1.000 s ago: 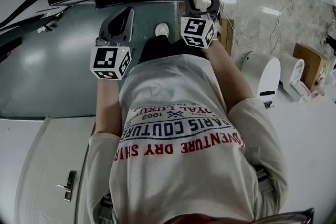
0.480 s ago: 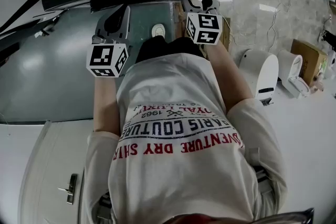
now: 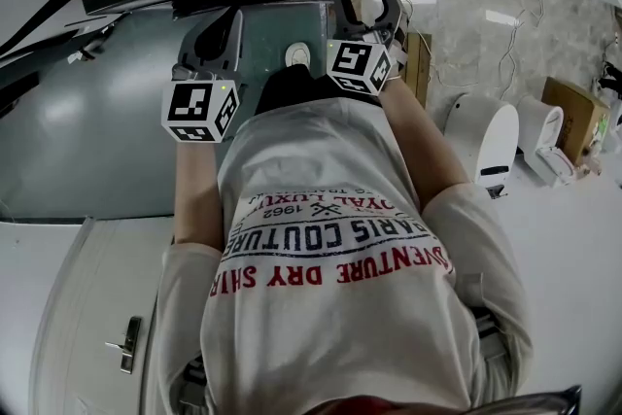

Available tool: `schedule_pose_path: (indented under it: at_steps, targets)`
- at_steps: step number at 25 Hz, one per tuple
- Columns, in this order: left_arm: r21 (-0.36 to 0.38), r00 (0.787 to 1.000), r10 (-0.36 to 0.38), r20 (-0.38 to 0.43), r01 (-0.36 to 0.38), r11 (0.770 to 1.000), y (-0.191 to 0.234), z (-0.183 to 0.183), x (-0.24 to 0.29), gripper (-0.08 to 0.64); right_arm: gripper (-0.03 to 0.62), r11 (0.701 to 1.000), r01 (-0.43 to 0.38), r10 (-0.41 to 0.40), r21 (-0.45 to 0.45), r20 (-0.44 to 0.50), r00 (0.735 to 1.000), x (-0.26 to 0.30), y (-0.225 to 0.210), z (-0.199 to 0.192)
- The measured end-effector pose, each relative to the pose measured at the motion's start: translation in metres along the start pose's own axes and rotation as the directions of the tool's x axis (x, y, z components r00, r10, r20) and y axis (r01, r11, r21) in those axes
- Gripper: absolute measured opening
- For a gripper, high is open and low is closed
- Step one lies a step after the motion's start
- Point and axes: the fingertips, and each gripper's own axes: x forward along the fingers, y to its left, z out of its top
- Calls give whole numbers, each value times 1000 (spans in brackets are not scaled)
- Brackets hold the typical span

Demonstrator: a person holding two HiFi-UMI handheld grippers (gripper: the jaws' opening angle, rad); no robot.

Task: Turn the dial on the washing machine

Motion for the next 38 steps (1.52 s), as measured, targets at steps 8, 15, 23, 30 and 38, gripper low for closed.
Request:
schedule_pose_path:
  at_steps: [8, 15, 23, 30, 38]
  targets:
    - [-7, 1000, 12, -22, -12, 1000, 2, -10, -5, 15, 267, 995, 70, -73, -69, -35, 997, 5, -6, -7]
    - [-15, 1000, 20, -17, -20, 1000, 3, -10, -5, 15, 252, 978, -42, 48, 202, -26, 999, 6, -10, -9]
    - [-2, 1000, 19, -14, -19, 1000, -2, -7, -3, 15, 252, 899, -133, 134, 417, 28, 991, 7, -15, -14]
    - [3, 999, 30, -26, -30, 1000, -1, -12, -7, 15, 252, 958, -35, 35, 284, 3, 999, 2, -12, -11]
    - [17, 998, 37, -45, -36, 999, -3, -20, -12, 15, 290, 992, 55, -48, 111, -65, 997, 13, -5, -14]
